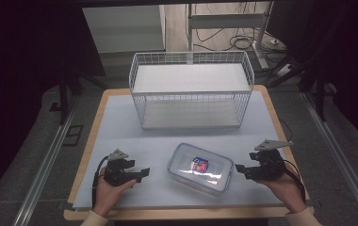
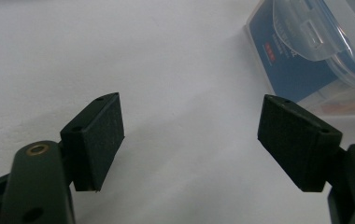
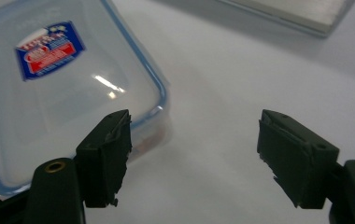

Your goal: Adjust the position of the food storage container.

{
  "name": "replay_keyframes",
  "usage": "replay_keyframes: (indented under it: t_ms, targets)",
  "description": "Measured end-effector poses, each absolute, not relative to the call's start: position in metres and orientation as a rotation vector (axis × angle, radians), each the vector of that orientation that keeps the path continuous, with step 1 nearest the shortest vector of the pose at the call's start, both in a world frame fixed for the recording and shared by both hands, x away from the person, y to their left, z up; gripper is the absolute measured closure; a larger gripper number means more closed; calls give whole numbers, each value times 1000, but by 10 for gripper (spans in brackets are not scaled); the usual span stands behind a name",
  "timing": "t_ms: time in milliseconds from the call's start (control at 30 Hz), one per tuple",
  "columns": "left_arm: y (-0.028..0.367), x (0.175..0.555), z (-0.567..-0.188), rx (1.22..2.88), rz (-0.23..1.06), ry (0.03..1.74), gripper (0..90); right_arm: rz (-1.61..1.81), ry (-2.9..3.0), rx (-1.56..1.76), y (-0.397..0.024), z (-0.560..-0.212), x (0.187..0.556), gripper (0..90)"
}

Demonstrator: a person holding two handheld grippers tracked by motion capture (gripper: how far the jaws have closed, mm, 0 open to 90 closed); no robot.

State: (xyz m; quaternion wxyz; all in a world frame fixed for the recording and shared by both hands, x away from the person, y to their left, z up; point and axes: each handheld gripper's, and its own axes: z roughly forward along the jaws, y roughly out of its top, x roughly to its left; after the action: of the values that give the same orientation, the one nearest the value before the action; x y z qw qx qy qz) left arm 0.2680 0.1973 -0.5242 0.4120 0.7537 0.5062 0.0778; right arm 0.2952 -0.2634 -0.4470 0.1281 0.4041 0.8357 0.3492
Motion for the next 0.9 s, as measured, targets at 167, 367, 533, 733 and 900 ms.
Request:
replay_keyframes:
  t_ms: [167, 367, 533, 733, 900]
  targets:
    - [197, 267, -523, 1891, 201, 1275, 224, 1052, 2452, 1112, -255, -439, 290, 290]
    - [195, 267, -524, 1900, 197, 1269, 224, 1116, 2548, 993, -235, -435, 279, 397]
    - [196, 267, -523, 1891, 194, 1273, 225, 1144, 2678, 808, -206, -429, 267, 579]
    - [197, 267, -523, 1891, 196, 1269, 226, 1089, 2764, 700, -172, -434, 263, 830]
    - [197, 267, -523, 1893, 195, 1268, 227, 1032, 2841, 617, -162, -442, 250, 892]
